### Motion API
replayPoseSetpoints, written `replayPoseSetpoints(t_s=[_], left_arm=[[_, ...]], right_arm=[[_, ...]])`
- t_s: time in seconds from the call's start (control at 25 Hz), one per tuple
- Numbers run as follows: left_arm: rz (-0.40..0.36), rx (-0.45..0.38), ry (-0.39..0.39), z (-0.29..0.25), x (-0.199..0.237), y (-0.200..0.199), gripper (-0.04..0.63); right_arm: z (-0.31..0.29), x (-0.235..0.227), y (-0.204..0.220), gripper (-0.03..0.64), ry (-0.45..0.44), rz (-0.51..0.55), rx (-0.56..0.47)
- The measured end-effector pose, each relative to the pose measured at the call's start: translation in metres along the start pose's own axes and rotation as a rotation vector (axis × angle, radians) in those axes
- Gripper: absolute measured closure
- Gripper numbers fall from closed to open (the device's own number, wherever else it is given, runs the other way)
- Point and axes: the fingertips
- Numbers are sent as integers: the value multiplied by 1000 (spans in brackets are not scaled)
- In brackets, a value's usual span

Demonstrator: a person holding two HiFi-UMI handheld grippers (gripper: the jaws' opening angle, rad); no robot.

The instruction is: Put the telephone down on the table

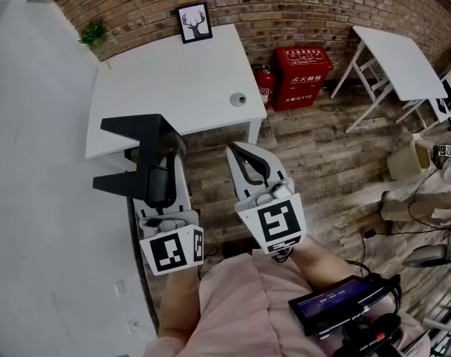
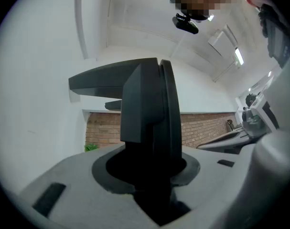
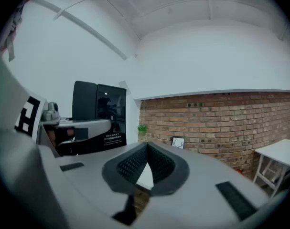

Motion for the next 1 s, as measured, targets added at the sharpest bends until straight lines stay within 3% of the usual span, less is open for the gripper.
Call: replayPoseSetpoints(t_s=[0.4, 0.64, 0.68, 0.8, 0.88, 1.0], left_arm=[[13, 1, 17, 1, -4, -1, 435], [145, 43, 135, 2, -10, 3, 434], [176, 56, 166, 3, -10, 4, 435], [313, 111, 302, 6, -12, 6, 435], [466, 160, 422, 9, -17, 5, 436], [666, 223, 576, 16, -27, 3, 434]], right_arm=[[0, 3, -1, 614, -14, -8, 0], [5, -8, 5, 611, -14, -25, -4], [7, -8, 8, 609, -41, -17, -3], [10, -1, 15, 509, -198, -31, 12], [13, 9, 19, 445, -344, -66, 42], [20, 26, 26, 419, -548, -131, 101]])
Point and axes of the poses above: the fingertips, and each gripper's own axes: z backward along the fingers, x to its left, y out of its underside, and after that the axes turned 1 degree about -x, right-handed
